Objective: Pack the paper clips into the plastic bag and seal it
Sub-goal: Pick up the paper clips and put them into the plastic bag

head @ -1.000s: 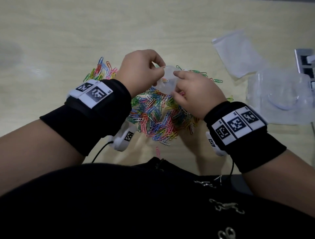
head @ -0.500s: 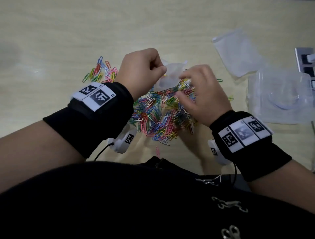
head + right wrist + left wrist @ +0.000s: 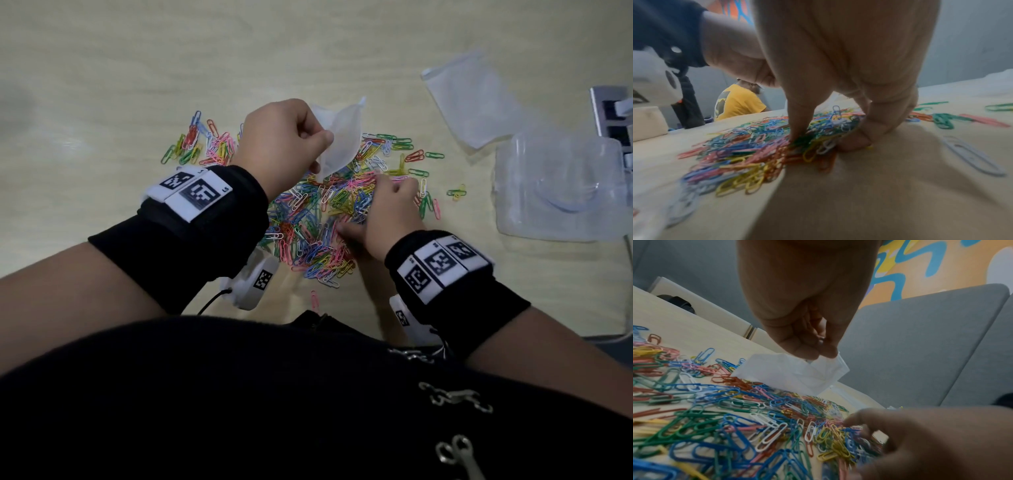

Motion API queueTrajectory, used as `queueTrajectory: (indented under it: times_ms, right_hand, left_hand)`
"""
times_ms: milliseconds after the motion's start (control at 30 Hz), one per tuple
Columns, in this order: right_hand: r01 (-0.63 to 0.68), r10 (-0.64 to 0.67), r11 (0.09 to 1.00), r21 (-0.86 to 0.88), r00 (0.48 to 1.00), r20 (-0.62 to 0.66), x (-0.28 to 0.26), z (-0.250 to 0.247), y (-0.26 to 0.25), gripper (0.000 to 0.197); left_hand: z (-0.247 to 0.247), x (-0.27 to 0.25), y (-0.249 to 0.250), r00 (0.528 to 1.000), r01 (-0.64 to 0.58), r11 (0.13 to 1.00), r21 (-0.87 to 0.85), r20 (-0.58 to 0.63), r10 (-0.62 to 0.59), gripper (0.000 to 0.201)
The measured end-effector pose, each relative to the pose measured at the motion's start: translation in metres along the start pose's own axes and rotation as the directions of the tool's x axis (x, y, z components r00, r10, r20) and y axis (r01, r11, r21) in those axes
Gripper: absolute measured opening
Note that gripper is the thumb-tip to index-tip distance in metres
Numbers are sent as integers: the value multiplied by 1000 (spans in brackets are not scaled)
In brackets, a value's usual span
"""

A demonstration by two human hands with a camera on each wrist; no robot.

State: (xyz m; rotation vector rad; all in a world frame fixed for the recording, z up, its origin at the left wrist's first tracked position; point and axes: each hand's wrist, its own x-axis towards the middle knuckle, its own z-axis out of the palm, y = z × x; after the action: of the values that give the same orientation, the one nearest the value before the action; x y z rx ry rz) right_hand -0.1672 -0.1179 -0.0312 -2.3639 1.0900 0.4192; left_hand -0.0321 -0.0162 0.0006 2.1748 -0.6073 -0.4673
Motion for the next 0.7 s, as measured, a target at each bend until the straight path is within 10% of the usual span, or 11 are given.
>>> queueTrajectory:
  times_ms: [167, 500, 700]
  right_hand:
    - [146, -147, 989, -9, 987, -72, 11, -8, 6, 41]
    - [145, -112, 954, 263, 985, -135, 28, -31, 25, 5]
    - [78, -75, 573, 816, 996, -43, 21, -65, -1, 17]
  left_hand:
    - [2, 1, 0, 999, 37, 999, -17, 28, -36, 18]
    - [7, 1, 3, 996, 52, 997, -48, 77, -49, 17]
    - [9, -2, 6, 990, 37, 999, -29, 135, -33, 17]
